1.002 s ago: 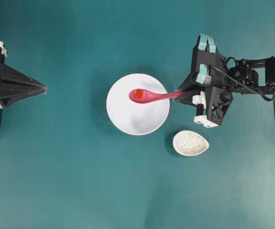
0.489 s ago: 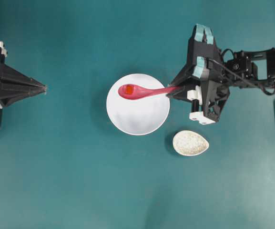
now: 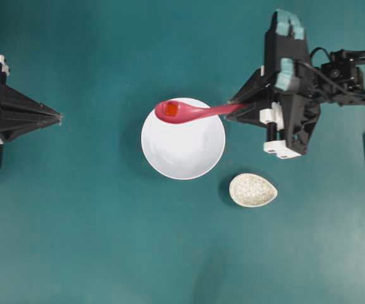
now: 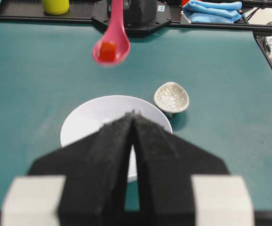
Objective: Grip the spoon and scoop the red block from the bowl with right arm.
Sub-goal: 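Drag the spoon under the red cube and lift it out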
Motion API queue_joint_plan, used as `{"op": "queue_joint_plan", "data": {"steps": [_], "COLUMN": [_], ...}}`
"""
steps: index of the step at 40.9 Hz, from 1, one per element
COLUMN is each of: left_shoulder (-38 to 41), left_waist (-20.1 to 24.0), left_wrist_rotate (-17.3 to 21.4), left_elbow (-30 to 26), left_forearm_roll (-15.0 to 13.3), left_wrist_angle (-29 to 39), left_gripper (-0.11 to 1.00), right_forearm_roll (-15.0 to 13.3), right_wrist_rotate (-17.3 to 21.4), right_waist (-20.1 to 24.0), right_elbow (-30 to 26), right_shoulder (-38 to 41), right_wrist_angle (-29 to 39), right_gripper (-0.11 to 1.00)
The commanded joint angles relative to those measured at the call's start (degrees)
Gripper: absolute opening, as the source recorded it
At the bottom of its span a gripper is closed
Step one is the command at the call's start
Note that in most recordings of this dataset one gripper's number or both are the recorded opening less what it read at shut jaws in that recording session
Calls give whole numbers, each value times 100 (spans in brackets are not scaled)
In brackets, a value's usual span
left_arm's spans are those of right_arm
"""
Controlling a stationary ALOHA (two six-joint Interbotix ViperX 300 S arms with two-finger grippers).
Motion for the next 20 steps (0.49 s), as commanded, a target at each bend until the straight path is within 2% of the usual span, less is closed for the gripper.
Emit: {"op": "queue_joint_plan", "data": {"steps": [1,20], "left_shoulder": [44,44], "left_waist": [0,0], "left_wrist_rotate": [-9,-18], "left_elbow": [-132,-132], "left_forearm_roll": [18,18], "left_wrist_angle": [-26,-26], "left_gripper": [0,0], "right_forearm_roll": [-18,-18], "right_wrist_rotate": [9,9], "right_waist": [-18,-18], "right_elbow": [-149,-105], "right_shoulder": [-211,-316], "right_wrist_angle": [-9,-9], "right_gripper": [23,23]}}
